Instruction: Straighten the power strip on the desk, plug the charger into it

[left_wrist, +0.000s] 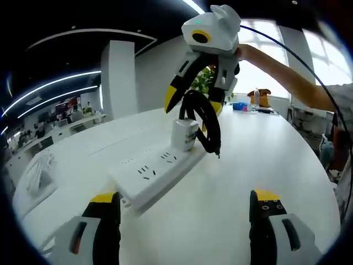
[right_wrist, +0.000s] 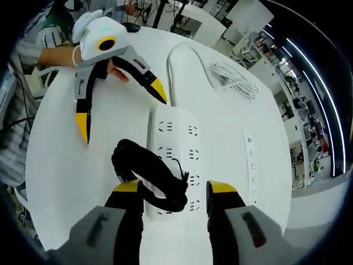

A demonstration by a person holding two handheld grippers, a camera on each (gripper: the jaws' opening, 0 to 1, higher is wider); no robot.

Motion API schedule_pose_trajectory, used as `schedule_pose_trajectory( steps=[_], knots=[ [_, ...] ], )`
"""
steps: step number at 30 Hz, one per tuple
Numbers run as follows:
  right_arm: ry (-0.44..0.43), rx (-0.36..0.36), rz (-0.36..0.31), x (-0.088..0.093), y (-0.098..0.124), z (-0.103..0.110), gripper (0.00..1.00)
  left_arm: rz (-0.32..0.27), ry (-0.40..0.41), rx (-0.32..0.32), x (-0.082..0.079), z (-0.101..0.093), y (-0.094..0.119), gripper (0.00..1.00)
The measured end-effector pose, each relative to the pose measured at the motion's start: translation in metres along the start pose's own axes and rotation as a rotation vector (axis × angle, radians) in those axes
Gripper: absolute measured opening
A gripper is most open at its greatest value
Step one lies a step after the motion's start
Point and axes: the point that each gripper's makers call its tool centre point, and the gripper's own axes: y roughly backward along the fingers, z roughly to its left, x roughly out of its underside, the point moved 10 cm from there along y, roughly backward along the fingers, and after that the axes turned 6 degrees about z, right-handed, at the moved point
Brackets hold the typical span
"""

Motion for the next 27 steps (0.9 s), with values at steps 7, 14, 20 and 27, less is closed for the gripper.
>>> schedule_pose_trajectory(
  steps=[7,14,20,27],
  knots=[
    [-0.032,0.029,-0.136,0.008,0.01,0.003,0.44,0.004,-0.003,-0.01,0.001,0.001,0.001,0.99],
    [-0.063,0.066,-0.21,0.02,0.015,0.006,0.46,0.009,-0.01,-0.012,0.001,0.0,0.002,0.99],
    [-0.131,0.132,-0.374,0.03,0.019,0.005,0.48,0.006,-0.007,-0.013,0.001,0.001,0.003,0.99],
    [-0.258,0.111,-0.57,0.052,0.015,0.014,0.51,-0.002,0.005,-0.018,0.001,0.002,0.004,0.99]
  ],
)
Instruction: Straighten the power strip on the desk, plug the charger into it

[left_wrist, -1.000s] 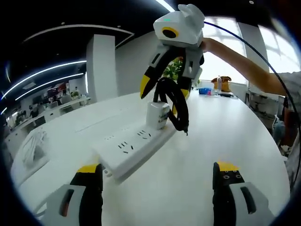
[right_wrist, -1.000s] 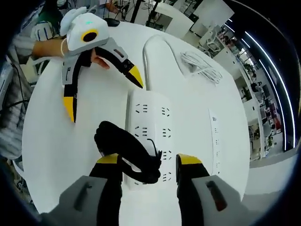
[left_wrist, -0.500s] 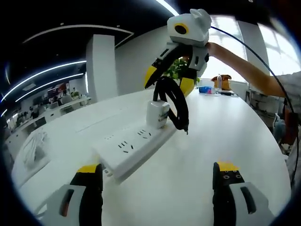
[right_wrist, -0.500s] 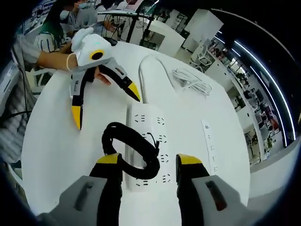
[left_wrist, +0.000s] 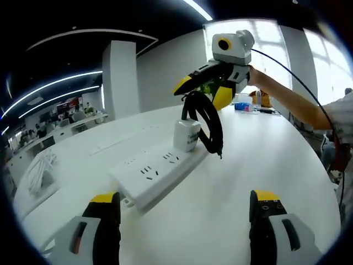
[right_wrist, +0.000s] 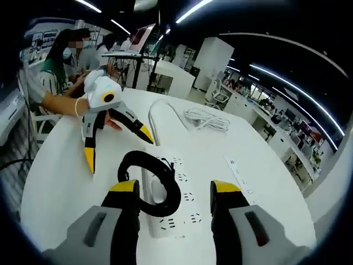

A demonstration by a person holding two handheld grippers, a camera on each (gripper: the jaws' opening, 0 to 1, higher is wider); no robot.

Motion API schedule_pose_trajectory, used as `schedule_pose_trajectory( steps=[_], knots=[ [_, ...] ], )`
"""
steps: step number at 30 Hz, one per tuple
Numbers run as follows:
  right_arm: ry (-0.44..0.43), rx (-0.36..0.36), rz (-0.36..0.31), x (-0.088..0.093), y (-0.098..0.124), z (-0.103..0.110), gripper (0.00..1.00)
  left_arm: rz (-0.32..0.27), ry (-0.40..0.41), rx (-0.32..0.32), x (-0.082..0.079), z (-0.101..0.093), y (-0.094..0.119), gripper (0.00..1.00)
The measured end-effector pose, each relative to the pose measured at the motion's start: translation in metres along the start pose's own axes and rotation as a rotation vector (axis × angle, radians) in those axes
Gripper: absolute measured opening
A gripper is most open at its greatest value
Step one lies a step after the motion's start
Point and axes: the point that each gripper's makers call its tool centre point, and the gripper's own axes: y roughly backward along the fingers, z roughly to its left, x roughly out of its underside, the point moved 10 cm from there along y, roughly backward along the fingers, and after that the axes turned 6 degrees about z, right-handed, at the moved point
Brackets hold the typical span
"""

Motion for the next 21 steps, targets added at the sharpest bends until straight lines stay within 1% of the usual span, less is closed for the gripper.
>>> schedule_pose_trajectory(
  steps=[1,4,8,11,14,17,18,20,21],
  knots=[
    [-0.043,-0.009,-0.053,0.005,0.001,0.003,0.52,-0.002,0.0,-0.002,0.0,0.0,0.0,0.99],
    [-0.101,-0.002,-0.123,0.018,0.002,0.005,0.53,-0.004,0.002,-0.005,0.0,0.001,0.001,0.99],
    [-0.203,-0.036,-0.245,0.03,0.004,0.009,0.54,-0.007,0.007,-0.009,0.0,0.002,0.002,0.99],
    [-0.252,-0.02,-0.314,0.036,0.007,0.01,0.56,-0.008,0.006,-0.011,0.0,0.002,0.002,0.99],
    [-0.243,-0.004,-0.309,0.042,0.01,0.013,0.57,-0.01,0.007,-0.012,-0.001,0.002,0.002,0.99],
    [-0.238,0.019,-0.321,0.045,0.012,0.018,0.6,-0.012,0.007,-0.015,-0.001,0.003,0.004,0.99],
    [-0.248,0.025,-0.332,0.046,0.012,0.02,0.64,-0.015,0.007,-0.016,-0.002,0.003,0.005,0.99],
    [-0.275,0.059,-0.375,0.046,0.014,0.023,0.71,-0.021,0.008,-0.021,-0.003,0.003,0.007,0.99],
    [-0.283,0.069,-0.39,0.046,0.014,0.025,0.76,-0.024,0.01,-0.024,-0.003,0.004,0.008,0.99]
  ],
)
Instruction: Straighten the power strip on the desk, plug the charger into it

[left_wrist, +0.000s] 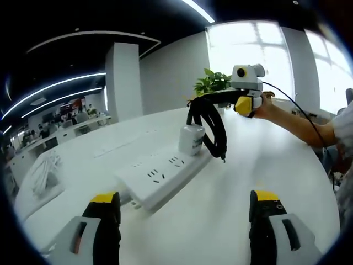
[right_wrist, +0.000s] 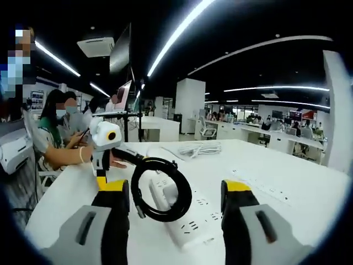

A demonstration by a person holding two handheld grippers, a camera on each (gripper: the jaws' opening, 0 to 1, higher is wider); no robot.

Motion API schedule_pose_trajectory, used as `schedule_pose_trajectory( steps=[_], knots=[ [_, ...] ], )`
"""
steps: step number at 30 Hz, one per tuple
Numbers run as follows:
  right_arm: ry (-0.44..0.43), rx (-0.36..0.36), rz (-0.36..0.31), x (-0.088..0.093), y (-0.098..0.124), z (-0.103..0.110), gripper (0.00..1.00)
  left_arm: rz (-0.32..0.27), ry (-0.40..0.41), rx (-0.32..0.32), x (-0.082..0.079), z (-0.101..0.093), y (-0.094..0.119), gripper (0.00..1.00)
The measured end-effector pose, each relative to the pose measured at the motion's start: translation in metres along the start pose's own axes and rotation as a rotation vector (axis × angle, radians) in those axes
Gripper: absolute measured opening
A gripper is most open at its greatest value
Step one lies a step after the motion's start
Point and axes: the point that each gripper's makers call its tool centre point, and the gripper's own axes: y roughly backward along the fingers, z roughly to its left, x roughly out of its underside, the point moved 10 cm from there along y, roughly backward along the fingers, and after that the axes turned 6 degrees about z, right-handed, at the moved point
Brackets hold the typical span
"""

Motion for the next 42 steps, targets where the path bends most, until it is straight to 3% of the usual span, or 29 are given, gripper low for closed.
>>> schedule_pose_trajectory(
  steps=[4,8,13,19,21,24,30,35,39,42],
  knots=[
    [-0.014,0.039,-0.017,0.003,0.002,0.007,0.89,-0.017,0.009,-0.015,-0.003,0.003,0.005,0.99],
    [0.004,0.069,0.024,0.011,0.001,0.015,0.99,-0.032,0.015,-0.028,-0.005,0.005,0.009,0.99],
    [0.009,0.066,0.011,0.019,0.003,0.029,1.0,-0.071,0.019,-0.032,-0.009,0.006,0.014,0.99],
    [0.051,0.045,0.041,0.019,0.007,0.043,1.0,-0.09,0.005,-0.045,-0.013,0.007,0.019,0.99],
    [0.071,0.037,0.045,0.016,0.009,0.048,1.0,-0.085,-0.01,-0.044,-0.014,0.006,0.021,0.99],
    [0.083,0.02,0.034,0.011,0.014,0.055,1.0,-0.025,-0.067,-0.026,-0.013,0.006,0.027,0.99],
    [0.063,0.005,-0.005,0.01,0.03,0.07,1.0,-0.032,-0.047,0.004,-0.015,0.005,0.032,0.99],
    [0.04,0.086,-0.027,0.012,0.052,0.076,1.0,-0.017,-0.065,-0.016,-0.012,-0.005,0.043,0.99],
    [-0.005,0.158,-0.034,0.016,0.066,0.077,1.0,-0.033,-0.015,-0.036,-0.003,-0.012,0.055,0.99],
    [-0.005,0.216,0.017,0.021,0.075,0.078,1.0,-0.049,0.015,-0.058,0.002,-0.017,0.066,0.99]
  ],
)
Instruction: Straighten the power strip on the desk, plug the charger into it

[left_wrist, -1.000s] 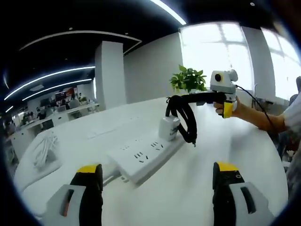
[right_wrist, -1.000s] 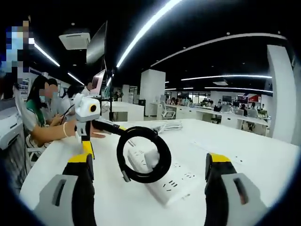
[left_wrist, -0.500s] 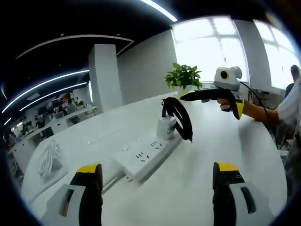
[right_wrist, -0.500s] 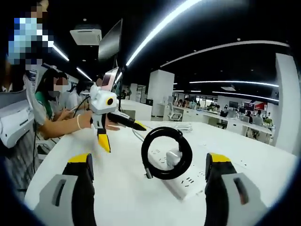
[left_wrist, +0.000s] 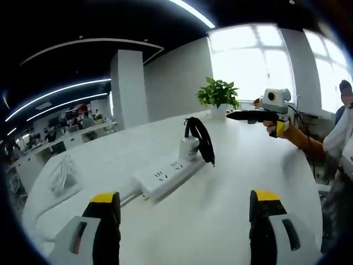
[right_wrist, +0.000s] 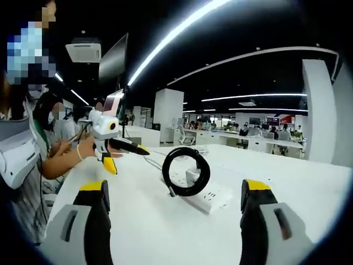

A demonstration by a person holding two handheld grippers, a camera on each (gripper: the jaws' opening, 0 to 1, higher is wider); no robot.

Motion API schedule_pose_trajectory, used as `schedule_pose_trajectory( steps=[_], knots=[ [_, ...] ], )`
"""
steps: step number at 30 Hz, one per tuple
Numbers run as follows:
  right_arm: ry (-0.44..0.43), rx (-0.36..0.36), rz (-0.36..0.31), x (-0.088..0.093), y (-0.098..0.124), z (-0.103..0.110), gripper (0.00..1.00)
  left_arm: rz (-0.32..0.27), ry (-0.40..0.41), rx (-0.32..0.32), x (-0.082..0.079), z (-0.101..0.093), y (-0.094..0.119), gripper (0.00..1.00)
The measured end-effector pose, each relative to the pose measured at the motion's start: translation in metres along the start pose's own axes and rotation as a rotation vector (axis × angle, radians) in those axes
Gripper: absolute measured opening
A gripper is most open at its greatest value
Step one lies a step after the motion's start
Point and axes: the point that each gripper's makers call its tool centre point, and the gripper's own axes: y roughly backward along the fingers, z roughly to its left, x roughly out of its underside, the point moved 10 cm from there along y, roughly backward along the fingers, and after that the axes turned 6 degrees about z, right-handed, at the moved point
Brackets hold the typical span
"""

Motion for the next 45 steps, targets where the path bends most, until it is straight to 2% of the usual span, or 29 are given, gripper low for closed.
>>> schedule_pose_trajectory(
  steps=[4,12,17,24,30,33,39,45],
  knots=[
    [0.066,0.075,0.093,0.008,0.009,0.006,1.0,0.021,0.019,-0.029,0.006,-0.006,0.012,0.99],
    [0.097,0.118,0.124,0.013,0.019,0.029,1.0,0.025,0.048,-0.056,0.022,-0.022,0.03,0.99],
    [0.09,0.122,0.08,0.011,0.026,0.043,1.0,0.01,0.039,-0.071,0.035,-0.03,0.038,0.98],
    [0.134,0.146,0.005,0.009,0.041,0.062,1.0,-0.036,0.115,-0.112,0.046,-0.038,0.049,0.97],
    [0.082,0.161,0.015,0.021,0.055,0.073,1.0,-0.047,0.12,-0.181,0.052,-0.046,0.061,0.97],
    [0.037,0.21,0.047,0.029,0.064,0.076,1.0,-0.061,0.123,-0.196,0.054,-0.05,0.066,0.97],
    [0.009,0.29,0.099,0.038,0.081,0.081,1.0,-0.089,0.12,-0.212,0.058,-0.057,0.074,0.97],
    [-0.004,0.339,0.133,0.047,0.096,0.081,1.0,-0.107,0.144,-0.242,0.065,-0.058,0.084,0.97]
  ],
)
